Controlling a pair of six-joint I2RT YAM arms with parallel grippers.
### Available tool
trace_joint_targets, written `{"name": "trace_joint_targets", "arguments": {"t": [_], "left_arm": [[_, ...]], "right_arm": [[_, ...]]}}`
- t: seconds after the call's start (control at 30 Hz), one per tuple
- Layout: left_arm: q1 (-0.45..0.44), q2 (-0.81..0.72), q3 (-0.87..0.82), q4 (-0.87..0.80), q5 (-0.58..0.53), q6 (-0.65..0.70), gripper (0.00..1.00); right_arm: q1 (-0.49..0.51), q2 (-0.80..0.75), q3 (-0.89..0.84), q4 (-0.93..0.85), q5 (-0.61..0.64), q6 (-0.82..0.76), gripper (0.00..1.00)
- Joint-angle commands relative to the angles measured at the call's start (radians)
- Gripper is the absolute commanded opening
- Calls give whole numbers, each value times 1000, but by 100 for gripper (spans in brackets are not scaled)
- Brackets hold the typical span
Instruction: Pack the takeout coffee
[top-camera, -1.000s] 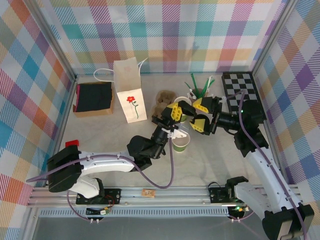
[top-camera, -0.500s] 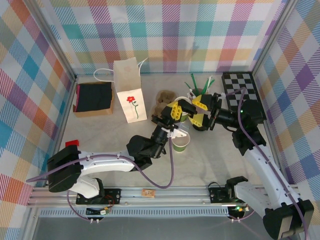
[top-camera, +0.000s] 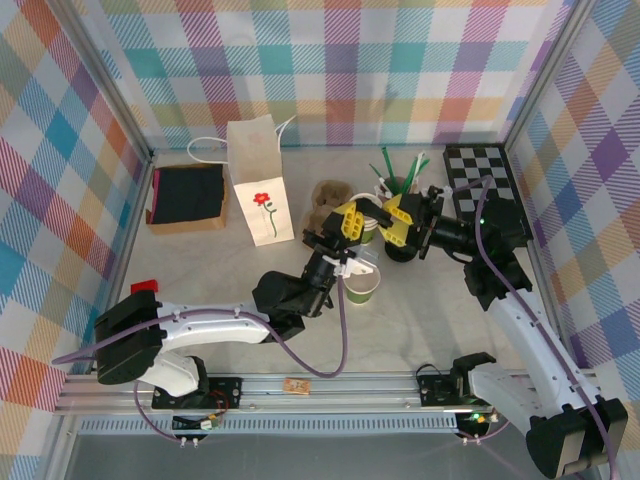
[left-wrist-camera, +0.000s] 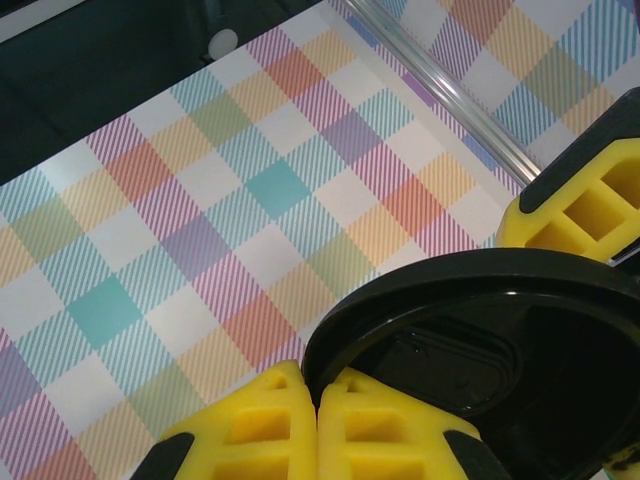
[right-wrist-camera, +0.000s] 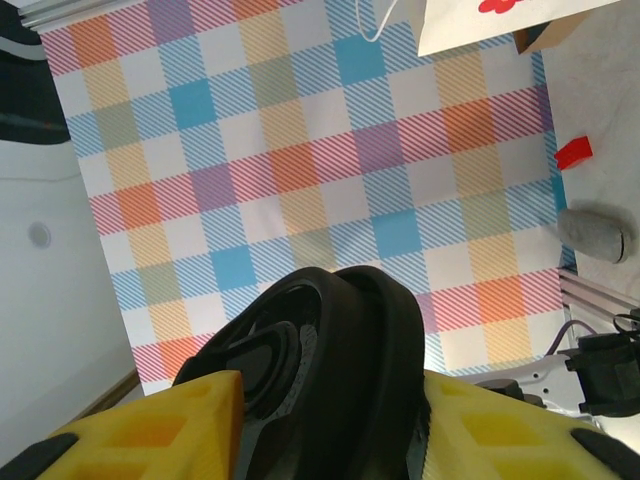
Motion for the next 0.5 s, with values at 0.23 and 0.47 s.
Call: {"name": "trace_joint_targets", "arguments": {"t": [0.23, 0.47], "left_arm": [[-40, 8, -38, 21, -11, 3, 4], [-51, 3, -54, 22, -15, 9, 7]], "right_arm": [[5, -20, 29, 64, 64, 2, 39], [5, -13, 38, 73, 70, -1, 33]]}}
